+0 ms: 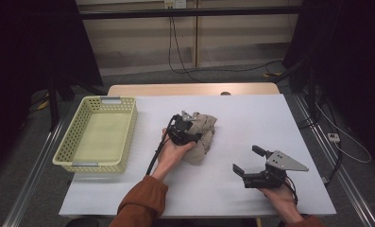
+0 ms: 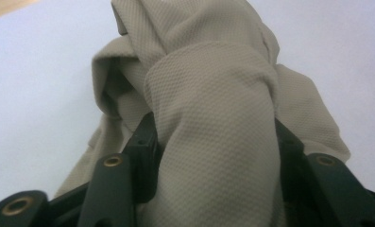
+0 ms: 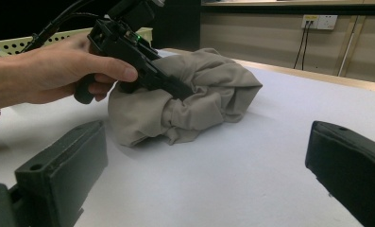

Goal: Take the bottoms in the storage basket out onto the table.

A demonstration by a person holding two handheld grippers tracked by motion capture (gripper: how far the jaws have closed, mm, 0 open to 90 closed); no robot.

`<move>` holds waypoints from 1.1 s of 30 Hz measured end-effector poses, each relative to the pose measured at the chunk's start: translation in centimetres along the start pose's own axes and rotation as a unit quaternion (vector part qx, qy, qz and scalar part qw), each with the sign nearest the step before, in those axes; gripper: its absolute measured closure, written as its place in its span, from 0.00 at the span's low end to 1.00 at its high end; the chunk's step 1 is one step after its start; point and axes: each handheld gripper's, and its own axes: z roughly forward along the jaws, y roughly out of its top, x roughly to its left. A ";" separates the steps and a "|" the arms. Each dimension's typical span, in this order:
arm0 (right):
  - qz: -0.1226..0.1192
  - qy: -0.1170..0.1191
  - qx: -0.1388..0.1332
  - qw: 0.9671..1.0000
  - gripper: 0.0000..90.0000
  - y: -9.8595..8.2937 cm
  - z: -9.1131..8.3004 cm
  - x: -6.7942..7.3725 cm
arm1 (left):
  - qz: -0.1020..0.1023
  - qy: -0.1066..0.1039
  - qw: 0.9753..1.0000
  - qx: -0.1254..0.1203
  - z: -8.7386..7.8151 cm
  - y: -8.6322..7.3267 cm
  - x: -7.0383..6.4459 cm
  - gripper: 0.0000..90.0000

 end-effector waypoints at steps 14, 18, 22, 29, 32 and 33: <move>0.008 -0.002 -0.001 1.000 0.00 -0.1 0.0 -0.2 | -0.028 -0.014 1.000 0.002 1.5 -0.2 0.8 0.47; 0.008 -0.002 -0.001 1.000 0.00 -0.1 0.0 -0.2 | -0.011 -0.012 1.000 0.004 1.8 -0.1 0.7 0.39; 0.007 -0.001 -0.001 1.000 0.00 -0.1 0.0 -0.2 | -0.016 -0.018 1.000 0.004 1.7 -0.1 0.6 0.34; 0.008 0.001 -0.001 1.000 0.00 -0.1 0.0 -0.2 | -0.002 -0.016 1.000 0.010 1.6 0.0 0.1 0.24; 0.006 0.000 -0.001 1.000 0.00 -0.1 0.0 -0.2 | -0.007 -0.023 1.000 0.004 1.5 0.1 0.3 0.20; 0.006 0.000 -0.002 1.000 0.00 -0.2 0.0 -0.3 | -0.012 -0.024 1.000 0.002 1.4 0.1 0.3 0.19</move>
